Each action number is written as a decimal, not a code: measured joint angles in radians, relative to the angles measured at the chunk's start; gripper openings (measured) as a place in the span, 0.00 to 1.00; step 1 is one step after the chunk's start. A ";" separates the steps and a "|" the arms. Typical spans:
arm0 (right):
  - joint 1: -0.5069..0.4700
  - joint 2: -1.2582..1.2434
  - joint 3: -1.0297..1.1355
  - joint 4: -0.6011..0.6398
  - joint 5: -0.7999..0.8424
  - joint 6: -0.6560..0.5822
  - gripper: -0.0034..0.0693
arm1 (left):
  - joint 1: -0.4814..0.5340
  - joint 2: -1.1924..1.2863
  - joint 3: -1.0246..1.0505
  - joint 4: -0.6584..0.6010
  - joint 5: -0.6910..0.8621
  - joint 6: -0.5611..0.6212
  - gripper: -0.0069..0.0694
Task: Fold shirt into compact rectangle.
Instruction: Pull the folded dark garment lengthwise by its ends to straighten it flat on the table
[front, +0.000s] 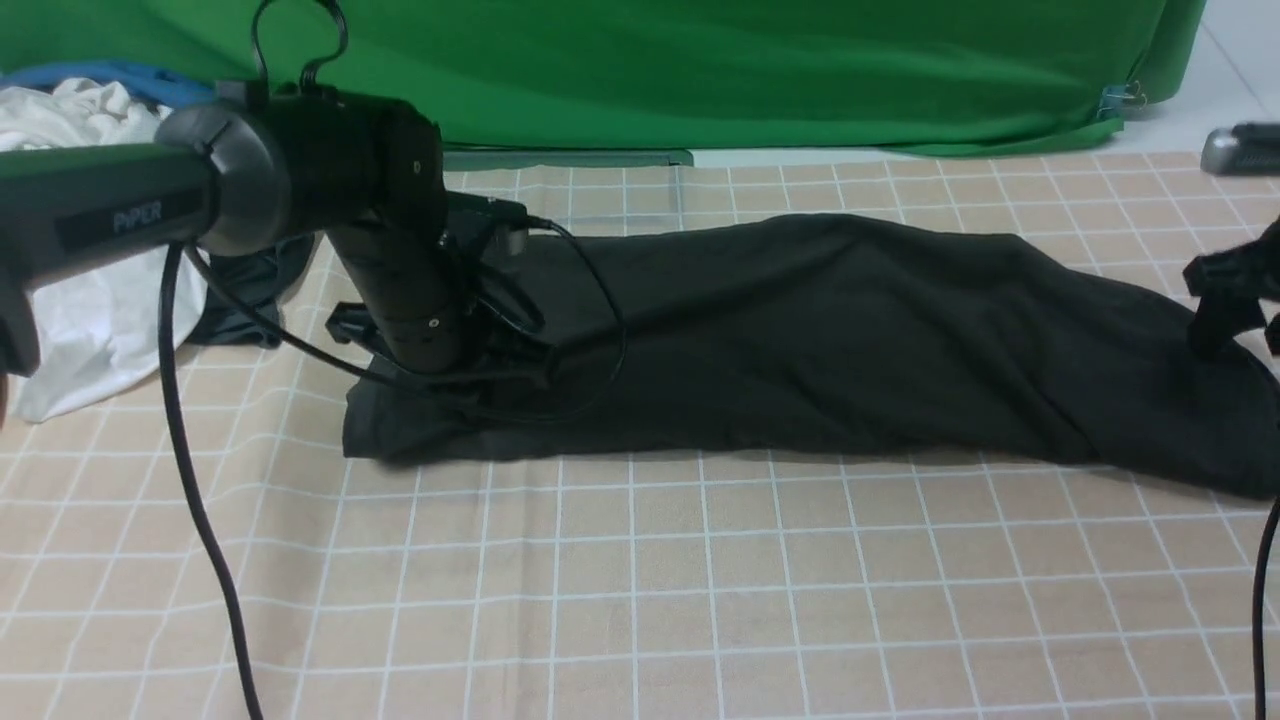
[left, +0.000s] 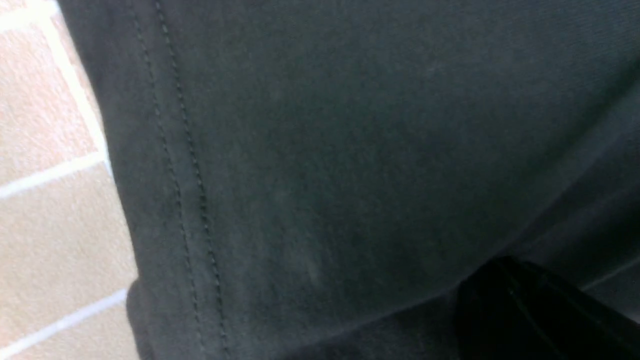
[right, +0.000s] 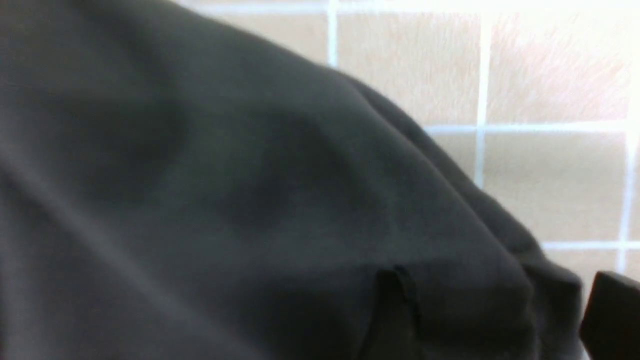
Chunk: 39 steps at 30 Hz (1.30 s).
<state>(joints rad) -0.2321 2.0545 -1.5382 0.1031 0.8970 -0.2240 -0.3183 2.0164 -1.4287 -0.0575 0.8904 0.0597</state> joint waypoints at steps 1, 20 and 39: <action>0.000 0.013 0.000 -0.002 -0.001 0.004 0.75 | 0.000 0.000 0.004 0.000 -0.002 -0.001 0.11; 0.000 0.012 -0.100 -0.103 0.035 -0.101 0.17 | 0.000 -0.005 0.012 0.000 -0.006 -0.002 0.11; -0.001 -0.079 -0.149 -0.148 0.262 0.069 0.79 | 0.000 -0.085 0.012 -0.027 0.006 0.013 0.11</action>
<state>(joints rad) -0.2329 1.9755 -1.6868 -0.0447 1.1586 -0.1554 -0.3183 1.9313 -1.4169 -0.0850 0.8968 0.0729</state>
